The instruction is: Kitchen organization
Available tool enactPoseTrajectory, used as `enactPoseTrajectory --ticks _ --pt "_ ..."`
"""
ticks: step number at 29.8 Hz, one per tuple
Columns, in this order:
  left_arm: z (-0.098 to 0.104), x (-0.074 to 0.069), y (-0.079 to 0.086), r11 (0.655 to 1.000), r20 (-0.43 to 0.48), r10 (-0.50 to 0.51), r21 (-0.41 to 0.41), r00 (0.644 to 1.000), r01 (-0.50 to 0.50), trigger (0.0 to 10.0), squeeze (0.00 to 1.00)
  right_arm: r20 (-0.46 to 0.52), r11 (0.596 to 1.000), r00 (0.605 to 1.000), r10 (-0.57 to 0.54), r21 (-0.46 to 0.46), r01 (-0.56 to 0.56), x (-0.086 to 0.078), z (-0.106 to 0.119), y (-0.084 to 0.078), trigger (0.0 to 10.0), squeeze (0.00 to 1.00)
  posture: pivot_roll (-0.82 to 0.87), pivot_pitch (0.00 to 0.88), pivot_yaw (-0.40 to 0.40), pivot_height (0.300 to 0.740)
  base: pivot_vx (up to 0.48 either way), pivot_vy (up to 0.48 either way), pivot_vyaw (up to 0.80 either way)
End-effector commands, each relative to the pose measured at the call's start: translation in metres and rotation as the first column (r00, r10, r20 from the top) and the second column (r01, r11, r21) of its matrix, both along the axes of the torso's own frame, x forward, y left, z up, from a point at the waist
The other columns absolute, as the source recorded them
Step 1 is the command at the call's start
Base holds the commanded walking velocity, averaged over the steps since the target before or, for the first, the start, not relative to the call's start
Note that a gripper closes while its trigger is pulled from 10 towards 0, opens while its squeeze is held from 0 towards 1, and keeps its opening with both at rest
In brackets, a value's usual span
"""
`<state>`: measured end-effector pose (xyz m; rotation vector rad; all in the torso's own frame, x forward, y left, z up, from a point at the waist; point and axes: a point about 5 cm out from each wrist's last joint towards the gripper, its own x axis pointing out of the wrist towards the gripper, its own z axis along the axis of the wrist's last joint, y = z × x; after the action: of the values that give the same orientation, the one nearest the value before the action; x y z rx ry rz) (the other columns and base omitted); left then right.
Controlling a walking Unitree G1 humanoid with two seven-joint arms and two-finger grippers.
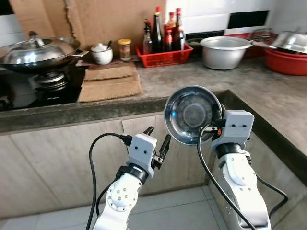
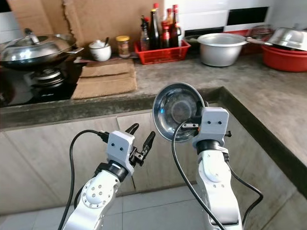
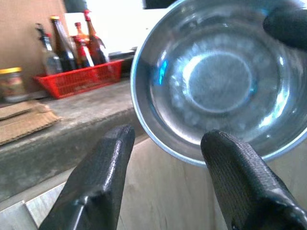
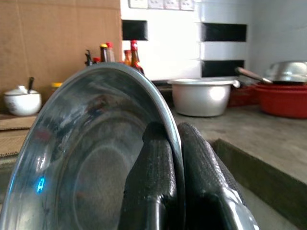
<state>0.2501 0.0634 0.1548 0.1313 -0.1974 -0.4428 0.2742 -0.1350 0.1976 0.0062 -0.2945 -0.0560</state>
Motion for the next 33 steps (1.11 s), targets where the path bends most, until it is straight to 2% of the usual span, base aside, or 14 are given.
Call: enactPoseTrajectory --ticks 1,13,27,33 --pt "0.0013 0.0007 0.0025 1.0 0.0 0.009 -0.005 1.0 -0.009 10.0 0.0 0.026 1.0 0.999 0.02 0.001 -0.02 -0.0001 0.0072 0.0047 10.0 0.0 0.01 0.0 0.004 0.74 0.0 0.435 -0.8" --pt "0.0014 0.0005 0.002 1.0 0.002 0.009 -0.006 1.0 -0.009 10.0 0.0 0.016 1.0 1.0 0.015 0.006 -0.015 -0.0012 0.0058 0.0047 10.0 0.0 0.01 0.0 0.007 0.74 0.0 0.42 -0.8" --pt "0.0037 0.0007 0.0019 1.0 0.018 -0.011 0.015 1.0 0.011 10.0 0.0 0.011 1.0 1.0 0.007 0.013 -0.008 -0.0025 0.0049 0.0045 10.0 0.0 0.02 0.0 0.012 0.74 0.0 0.0 -0.79" --pt "0.0036 0.0003 -0.0003 1.0 0.018 -0.01 0.014 1.0 0.009 10.0 0.0 0.012 1.0 1.0 0.01 0.009 -0.01 -0.0018 0.0057 0.0045 10.0 0.0 0.02 0.0 0.003 0.74 0.0 -0.359 -0.79"
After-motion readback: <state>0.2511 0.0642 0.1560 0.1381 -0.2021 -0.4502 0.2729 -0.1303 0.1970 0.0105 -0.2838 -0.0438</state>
